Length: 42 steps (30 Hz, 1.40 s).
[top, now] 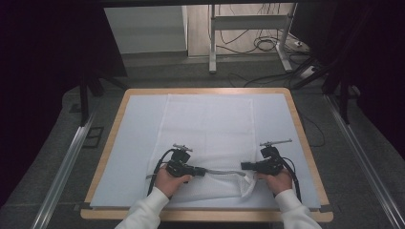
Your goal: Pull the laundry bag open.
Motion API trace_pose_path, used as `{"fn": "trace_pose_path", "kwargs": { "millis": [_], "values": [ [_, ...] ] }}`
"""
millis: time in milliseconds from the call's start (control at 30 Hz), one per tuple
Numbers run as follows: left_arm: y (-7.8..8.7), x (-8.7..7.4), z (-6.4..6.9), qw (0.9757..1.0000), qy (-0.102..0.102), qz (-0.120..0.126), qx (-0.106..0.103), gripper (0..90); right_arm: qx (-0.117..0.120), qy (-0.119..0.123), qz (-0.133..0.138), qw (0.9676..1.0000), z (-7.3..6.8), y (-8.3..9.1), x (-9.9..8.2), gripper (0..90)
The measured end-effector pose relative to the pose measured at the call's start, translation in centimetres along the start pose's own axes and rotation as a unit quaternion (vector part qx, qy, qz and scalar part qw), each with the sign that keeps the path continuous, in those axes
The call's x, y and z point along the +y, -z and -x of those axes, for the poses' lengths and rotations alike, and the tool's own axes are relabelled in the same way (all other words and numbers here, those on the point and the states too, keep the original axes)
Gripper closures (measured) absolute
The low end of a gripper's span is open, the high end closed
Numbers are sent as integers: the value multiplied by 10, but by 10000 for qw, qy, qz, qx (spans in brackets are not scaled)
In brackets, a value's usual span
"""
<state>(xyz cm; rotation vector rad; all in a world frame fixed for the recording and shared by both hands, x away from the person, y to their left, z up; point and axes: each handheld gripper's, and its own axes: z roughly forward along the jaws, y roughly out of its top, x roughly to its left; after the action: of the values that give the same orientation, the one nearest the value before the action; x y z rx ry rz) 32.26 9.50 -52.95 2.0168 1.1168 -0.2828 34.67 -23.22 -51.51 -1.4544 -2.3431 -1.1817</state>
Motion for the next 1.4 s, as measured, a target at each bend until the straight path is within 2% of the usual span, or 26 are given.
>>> {"fn": "trace_pose_path", "kwargs": {
  "millis": [333, 600, 700, 867, 967, 1400],
  "values": [
    [11, -4, -3, 10000, 17, 65, 40, 869, -19, 3, 13, 10000, 0, 0, 0, 888],
    [19, -8, -9, 9998, 138, 145, 80, 869, -26, 6, 17, 10000, 0, 0, 0, 887],
    [20, -9, -11, 9998, 92, 118, 97, 869, -29, -1, 30, 10000, 1, 0, -1, 888],
    [24, -11, -13, 9995, 96, 121, 293, 870, -115, 21, 36, 9999, 2, 1, -1, 888],
    [27, -13, -15, 9994, 122, 139, 286, 870, -64, -43, 87, 9999, 4, 3, -1, 887],
    [37, -17, -23, 9992, 232, 198, 253, 869, -57, -19, 104, 9999, 3, 2, -2, 887]
  ]
}}
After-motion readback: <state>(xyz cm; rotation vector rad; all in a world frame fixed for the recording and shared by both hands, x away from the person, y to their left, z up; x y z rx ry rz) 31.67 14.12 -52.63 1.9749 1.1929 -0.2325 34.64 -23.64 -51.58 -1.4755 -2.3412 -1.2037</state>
